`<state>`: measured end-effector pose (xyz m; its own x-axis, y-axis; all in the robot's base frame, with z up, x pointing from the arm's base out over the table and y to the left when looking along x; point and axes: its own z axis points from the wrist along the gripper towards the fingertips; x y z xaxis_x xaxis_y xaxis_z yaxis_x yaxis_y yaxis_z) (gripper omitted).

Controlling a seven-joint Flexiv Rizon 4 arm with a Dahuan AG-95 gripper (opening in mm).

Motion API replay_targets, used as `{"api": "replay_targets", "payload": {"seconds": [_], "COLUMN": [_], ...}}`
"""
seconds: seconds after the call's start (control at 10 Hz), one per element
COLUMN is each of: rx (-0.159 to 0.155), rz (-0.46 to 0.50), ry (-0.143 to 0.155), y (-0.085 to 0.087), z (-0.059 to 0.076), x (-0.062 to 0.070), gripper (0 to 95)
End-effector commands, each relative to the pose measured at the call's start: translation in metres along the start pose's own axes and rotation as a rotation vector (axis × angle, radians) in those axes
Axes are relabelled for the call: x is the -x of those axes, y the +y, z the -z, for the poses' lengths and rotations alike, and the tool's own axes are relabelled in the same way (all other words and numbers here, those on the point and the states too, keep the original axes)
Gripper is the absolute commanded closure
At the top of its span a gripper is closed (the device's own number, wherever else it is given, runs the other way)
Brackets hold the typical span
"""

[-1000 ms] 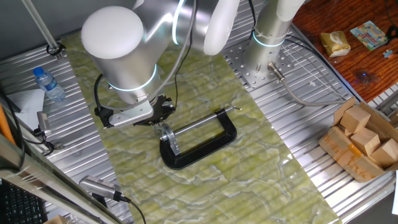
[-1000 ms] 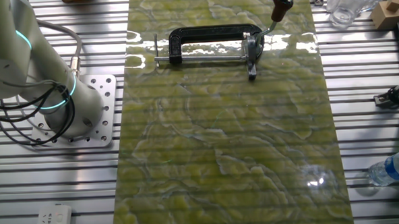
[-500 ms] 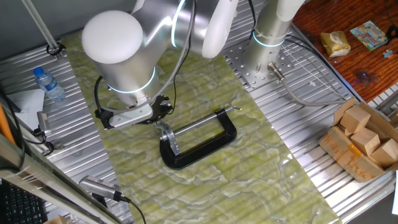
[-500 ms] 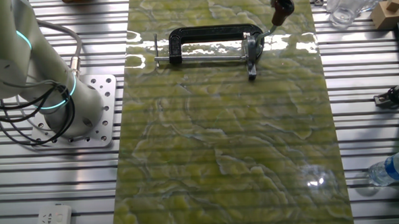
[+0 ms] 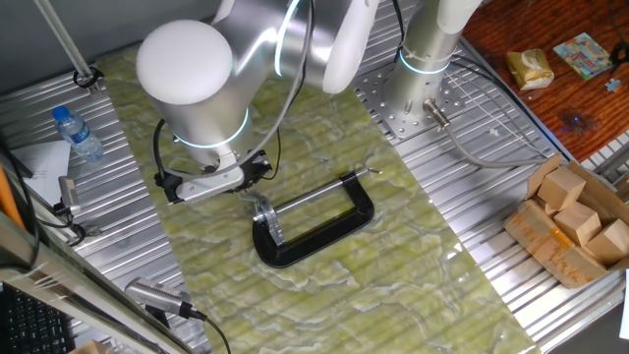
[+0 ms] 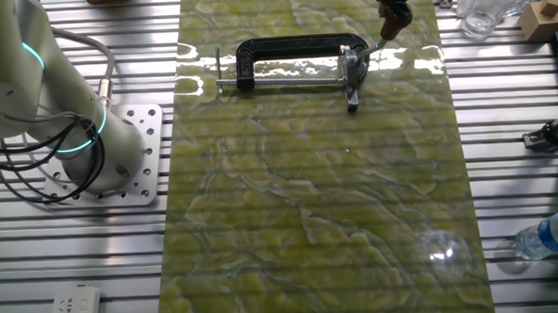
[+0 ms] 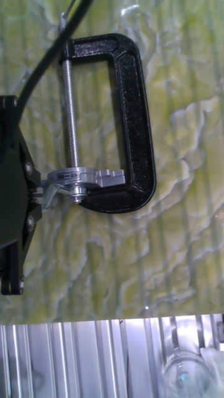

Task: Push down the lever

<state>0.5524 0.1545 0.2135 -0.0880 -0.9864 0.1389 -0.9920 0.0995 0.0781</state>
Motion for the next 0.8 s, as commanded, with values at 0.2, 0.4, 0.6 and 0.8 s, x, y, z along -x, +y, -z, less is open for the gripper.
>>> {"api": "replay_targets", "payload": {"seconds": [0.2, 0.4, 0.6, 0.8], "rx": [-0.008, -0.009, -0.013, -0.016], "rz": [0.012, 0.012, 0.021, 0.030], "ry": [0.015, 0.014, 0.018, 0.021], "y": [-0.003, -0.005, -0.007, -0.008], "z": [-0.004, -0.007, -0.011, -0.014], "x": [-0.003, -0.005, -0.007, -0.009], "gripper": [95.0, 95.0, 95.0, 95.0]}}
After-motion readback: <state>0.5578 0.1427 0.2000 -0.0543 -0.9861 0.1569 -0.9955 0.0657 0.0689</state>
